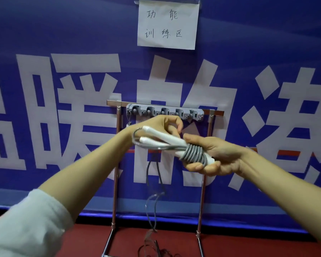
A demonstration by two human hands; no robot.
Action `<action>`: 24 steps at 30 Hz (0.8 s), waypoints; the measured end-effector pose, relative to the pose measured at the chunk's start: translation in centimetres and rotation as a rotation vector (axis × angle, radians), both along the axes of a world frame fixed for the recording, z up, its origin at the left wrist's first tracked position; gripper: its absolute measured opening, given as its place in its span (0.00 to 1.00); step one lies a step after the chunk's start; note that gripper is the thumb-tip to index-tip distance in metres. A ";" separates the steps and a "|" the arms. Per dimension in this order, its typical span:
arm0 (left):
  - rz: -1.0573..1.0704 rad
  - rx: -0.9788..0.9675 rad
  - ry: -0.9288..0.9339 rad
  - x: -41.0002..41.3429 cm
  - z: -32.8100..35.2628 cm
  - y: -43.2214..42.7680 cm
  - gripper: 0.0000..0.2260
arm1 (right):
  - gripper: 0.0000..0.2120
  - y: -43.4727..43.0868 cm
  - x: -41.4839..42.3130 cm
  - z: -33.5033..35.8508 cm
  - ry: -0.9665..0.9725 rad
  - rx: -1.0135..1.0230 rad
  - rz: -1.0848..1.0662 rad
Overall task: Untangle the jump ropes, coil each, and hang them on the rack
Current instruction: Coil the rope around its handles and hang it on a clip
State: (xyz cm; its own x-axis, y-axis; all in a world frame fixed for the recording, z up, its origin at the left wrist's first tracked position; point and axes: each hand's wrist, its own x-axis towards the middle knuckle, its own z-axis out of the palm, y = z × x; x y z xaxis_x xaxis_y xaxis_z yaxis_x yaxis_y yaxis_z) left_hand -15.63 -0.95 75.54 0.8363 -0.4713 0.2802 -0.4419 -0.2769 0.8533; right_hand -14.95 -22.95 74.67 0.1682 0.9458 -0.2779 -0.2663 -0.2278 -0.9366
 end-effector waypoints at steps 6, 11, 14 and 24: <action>-0.104 0.277 -0.101 -0.3 2.9 -0.6 0.09 | 0.20 0.6 -0.7 0.0 -0.479 -0.217 -0.179; 0.064 0.269 -0.117 -0.9 2.0 0.0 0.08 | 0.19 0.7 0.6 -0.1 -1.337 -0.316 -0.374; 0.138 0.274 0.015 -1.3 1.1 -0.2 0.14 | 0.19 1.2 1.0 -0.9 -1.761 -0.414 -0.472; 0.121 0.051 0.403 -1.3 -1.0 -1.7 0.18 | 0.23 1.0 3.0 -1.2 -2.470 -0.558 -0.535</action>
